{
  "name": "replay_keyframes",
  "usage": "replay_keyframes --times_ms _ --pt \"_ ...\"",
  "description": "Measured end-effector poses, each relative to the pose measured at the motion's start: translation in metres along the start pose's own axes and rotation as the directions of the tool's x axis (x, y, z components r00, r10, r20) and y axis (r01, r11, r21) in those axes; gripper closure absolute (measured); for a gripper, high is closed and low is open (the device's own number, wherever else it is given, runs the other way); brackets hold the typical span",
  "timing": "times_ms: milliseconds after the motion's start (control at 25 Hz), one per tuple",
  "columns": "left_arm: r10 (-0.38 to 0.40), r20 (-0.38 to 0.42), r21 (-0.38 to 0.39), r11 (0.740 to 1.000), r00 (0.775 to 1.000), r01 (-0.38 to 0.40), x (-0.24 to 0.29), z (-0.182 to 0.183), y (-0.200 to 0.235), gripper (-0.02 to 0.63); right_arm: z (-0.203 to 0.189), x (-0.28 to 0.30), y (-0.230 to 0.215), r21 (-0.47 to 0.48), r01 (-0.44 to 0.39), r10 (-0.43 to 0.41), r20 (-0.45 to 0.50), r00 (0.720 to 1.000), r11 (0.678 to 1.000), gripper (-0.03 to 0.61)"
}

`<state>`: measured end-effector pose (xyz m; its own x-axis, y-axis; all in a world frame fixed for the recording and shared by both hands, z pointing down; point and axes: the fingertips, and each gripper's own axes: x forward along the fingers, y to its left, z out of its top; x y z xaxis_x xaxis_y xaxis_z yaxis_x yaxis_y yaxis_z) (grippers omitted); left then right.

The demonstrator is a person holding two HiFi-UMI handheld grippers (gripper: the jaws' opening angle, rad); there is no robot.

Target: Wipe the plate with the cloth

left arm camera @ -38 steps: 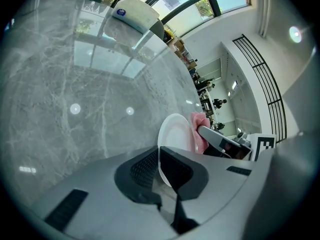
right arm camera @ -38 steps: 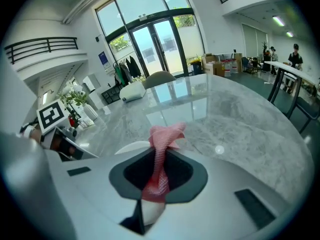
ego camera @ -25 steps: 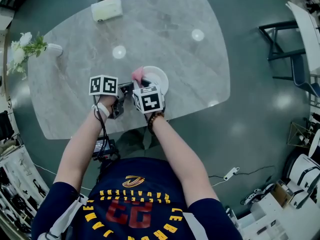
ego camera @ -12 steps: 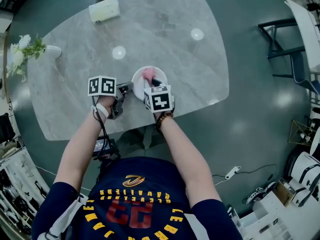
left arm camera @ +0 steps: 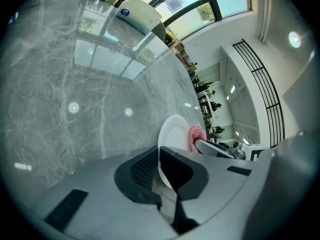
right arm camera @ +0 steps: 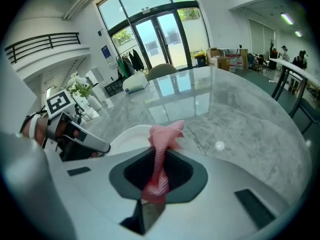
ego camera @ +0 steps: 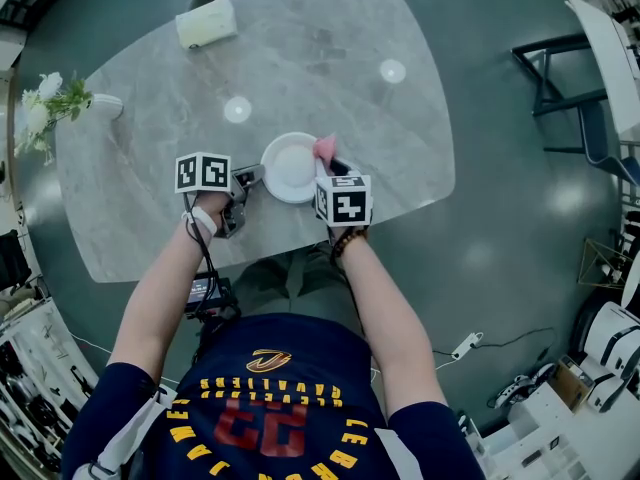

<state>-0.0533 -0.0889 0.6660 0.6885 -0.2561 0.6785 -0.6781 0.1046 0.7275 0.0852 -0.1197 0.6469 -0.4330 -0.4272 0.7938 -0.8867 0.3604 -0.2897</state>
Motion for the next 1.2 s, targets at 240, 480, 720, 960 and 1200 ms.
replay_keyframes --times_ms 240,480,720,960,1200 --pt "-0.007 0.012 -0.001 1.000 1.000 0.007 0.003 0.000 -0.003 0.598 0.012 -0.007 0.010 0.038 0.036 -0.038 0.061 0.997 0.999 0.532" --pt "-0.023 0.028 -0.024 0.999 0.999 0.023 0.004 -0.002 -0.005 0.598 -0.006 0.023 0.093 -0.082 -0.149 0.147 -0.034 0.989 0.985 0.532" --pt "-0.037 0.050 -0.068 0.997 0.998 0.040 0.003 -0.003 -0.004 0.598 -0.020 0.037 0.103 -0.062 -0.160 0.152 -0.119 0.981 0.985 0.532" --pt "-0.053 0.060 -0.083 0.995 0.997 0.057 0.003 -0.004 -0.005 0.598 -0.019 0.028 0.076 -0.101 -0.113 0.100 -0.118 0.988 0.989 0.532" --pt "-0.040 0.053 -0.069 0.997 0.998 0.043 0.002 -0.003 -0.002 0.598 -0.019 0.015 0.032 -0.059 -0.028 0.022 -0.097 0.995 0.998 0.532"
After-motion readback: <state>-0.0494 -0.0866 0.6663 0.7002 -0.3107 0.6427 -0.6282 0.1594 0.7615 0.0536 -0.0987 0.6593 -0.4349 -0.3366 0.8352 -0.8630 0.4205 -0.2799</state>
